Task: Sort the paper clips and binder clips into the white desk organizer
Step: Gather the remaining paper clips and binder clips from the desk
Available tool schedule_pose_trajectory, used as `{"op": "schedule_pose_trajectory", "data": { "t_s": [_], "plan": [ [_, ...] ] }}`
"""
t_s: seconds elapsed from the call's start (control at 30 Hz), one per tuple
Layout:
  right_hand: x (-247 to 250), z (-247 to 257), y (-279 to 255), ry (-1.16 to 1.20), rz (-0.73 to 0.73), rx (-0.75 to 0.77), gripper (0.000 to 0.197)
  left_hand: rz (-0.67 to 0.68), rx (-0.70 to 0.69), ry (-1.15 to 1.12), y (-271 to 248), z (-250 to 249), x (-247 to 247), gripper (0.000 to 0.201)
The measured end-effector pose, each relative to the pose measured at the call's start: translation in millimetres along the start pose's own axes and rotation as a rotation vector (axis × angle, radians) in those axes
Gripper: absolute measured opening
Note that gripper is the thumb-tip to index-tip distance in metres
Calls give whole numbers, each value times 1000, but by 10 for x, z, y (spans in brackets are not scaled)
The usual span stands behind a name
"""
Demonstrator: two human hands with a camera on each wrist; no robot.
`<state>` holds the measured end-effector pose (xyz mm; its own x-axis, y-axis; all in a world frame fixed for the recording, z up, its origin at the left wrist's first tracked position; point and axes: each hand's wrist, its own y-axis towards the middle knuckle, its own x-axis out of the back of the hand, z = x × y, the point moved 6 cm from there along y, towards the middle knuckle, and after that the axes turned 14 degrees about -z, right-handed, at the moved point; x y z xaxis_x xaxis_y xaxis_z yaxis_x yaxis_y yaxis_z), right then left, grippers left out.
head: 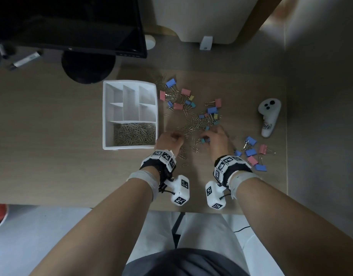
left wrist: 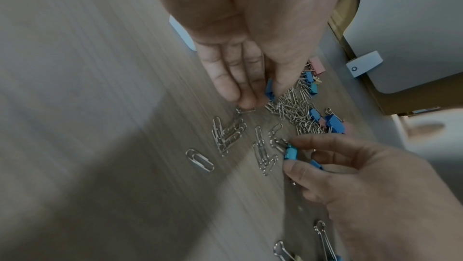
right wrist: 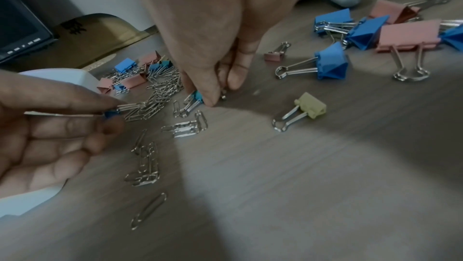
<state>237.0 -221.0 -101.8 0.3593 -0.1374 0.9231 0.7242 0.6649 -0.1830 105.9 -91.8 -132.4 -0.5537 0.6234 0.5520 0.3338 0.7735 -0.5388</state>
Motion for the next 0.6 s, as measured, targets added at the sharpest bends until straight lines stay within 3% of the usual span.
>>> {"op": "schedule_pose_trajectory", "data": {
  "t_s": [0.07, 0.2, 0.3, 0.6],
  "plan": [
    [-12, -63, 20, -2, -47, -32, 14, -2, -5, 6, -1, 8, -3, 19],
    [-8, -70, -21, 177, -65, -95, 28, -22, -23, -7, -71, -60, 15, 11],
    [44, -149, -19, 272, -123, -155, 21, -31, -46, -9, -135, -143, -2, 9],
    [256, -305, -31, 417, -138, -266, 20, -49, -116, 13, -228, -368, -118, 22]
  ]
}}
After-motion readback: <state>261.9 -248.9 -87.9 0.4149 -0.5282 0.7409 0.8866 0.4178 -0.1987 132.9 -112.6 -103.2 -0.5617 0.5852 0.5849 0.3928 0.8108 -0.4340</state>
